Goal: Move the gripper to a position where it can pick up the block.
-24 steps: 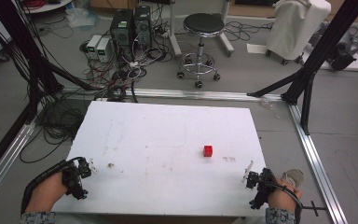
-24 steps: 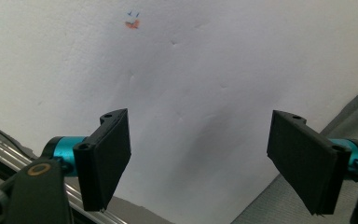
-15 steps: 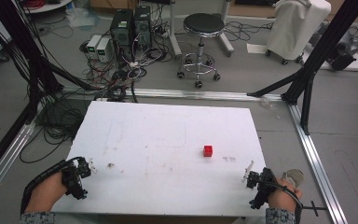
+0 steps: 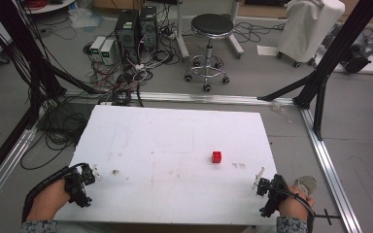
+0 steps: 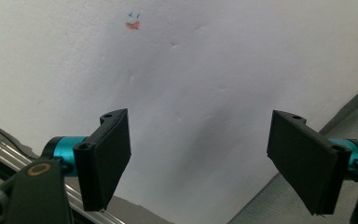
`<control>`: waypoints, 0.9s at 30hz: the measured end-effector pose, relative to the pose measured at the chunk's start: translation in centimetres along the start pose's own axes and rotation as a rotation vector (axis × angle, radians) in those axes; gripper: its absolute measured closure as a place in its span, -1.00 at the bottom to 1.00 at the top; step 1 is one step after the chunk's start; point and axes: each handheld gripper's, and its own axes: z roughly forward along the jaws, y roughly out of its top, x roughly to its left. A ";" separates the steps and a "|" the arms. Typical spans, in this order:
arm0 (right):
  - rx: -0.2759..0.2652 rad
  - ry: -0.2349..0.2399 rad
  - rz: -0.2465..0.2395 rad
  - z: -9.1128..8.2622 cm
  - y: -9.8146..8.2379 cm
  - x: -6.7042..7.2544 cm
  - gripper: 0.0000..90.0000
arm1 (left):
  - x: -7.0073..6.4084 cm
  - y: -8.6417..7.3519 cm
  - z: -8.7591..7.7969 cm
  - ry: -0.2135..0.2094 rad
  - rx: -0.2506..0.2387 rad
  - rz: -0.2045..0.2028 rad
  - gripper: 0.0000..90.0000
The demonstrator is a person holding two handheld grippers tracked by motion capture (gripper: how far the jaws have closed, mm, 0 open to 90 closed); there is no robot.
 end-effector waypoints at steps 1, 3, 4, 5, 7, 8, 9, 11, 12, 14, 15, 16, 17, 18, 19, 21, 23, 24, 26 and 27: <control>0.002 0.000 0.003 0.0 0.0 0.0 -0.94 | 0.0 0.0 0.0 0.000 0.000 0.000 -0.52; 0.004 0.000 0.004 0.1 0.0 0.0 -0.94 | 0.0 0.0 0.0 0.001 -0.002 0.001 -0.52; 0.003 0.003 -0.002 0.1 0.1 0.0 -0.94 | 0.0 0.1 -0.1 -0.002 -0.003 0.003 -0.52; 0.003 -0.002 -0.003 0.1 0.1 0.0 -0.94 | 0.0 0.1 -0.1 -0.002 -0.003 0.003 -0.52; -0.004 0.001 -0.003 0.0 0.1 0.1 -0.94 | 0.0 0.1 -0.1 -0.001 -0.006 0.007 -0.52; -0.005 0.000 0.001 0.0 0.1 0.1 -0.94 | 0.0 0.1 -0.1 0.001 -0.003 0.009 -0.52; -0.005 0.000 0.001 0.0 0.1 0.1 -0.94 | 0.0 0.1 -0.1 0.001 -0.003 0.009 -0.52; 0.001 0.001 -0.002 0.1 0.3 0.2 -0.94 | 0.0 0.1 -0.1 0.001 -0.005 0.006 -0.52; 0.006 0.009 -0.006 0.1 0.4 0.1 -0.94 | 0.0 0.1 -0.1 -0.003 -0.010 0.004 -0.52; 0.005 0.003 -0.012 -0.1 0.7 0.1 -0.94 | 0.0 0.0 -0.1 0.001 -0.012 0.000 -0.52; 0.000 -0.003 -0.020 -0.1 0.8 0.0 -0.94 | 0.0 0.0 -0.2 -0.002 -0.011 0.000 -0.52; -0.003 -0.006 -0.019 -0.2 1.0 -0.1 -0.94 | 0.0 -0.1 -0.2 -0.002 -0.015 0.000 -0.52; -0.008 -0.006 -0.018 -0.3 1.1 -0.2 -0.94 | 0.0 -0.1 -0.2 -0.005 -0.014 0.001 -0.52; -0.012 -0.010 -0.017 -0.3 1.3 -0.4 -0.94 | 0.0 -0.1 -0.3 -0.001 -0.015 0.005 -0.52; -0.014 -0.002 -0.011 -0.3 1.4 -0.6 -0.94 | 0.0 -0.1 -0.3 -0.001 -0.017 0.002 -0.52; -0.030 -0.004 -0.009 -0.6 1.5 -1.1 -0.94 | 0.0 -0.1 -0.4 0.001 -0.018 0.001 -0.52; -0.042 -0.010 -0.007 -0.8 1.5 -1.4 -0.94 | 0.0 -0.1 -0.5 0.001 -0.023 0.004 -0.52; -0.060 -0.018 -0.002 -1.1 1.6 -2.0 -0.94 | 0.0 -0.1 -0.5 0.001 -0.029 0.000 -0.52; -0.076 -0.031 0.001 -1.4 1.6 -2.5 -0.94 | 0.0 0.0 -0.5 -0.001 -0.031 0.004 -0.52; -0.081 -0.040 0.005 -1.5 1.6 -2.8 -0.94 | 0.0 0.0 -0.5 -0.004 -0.030 0.007 -0.52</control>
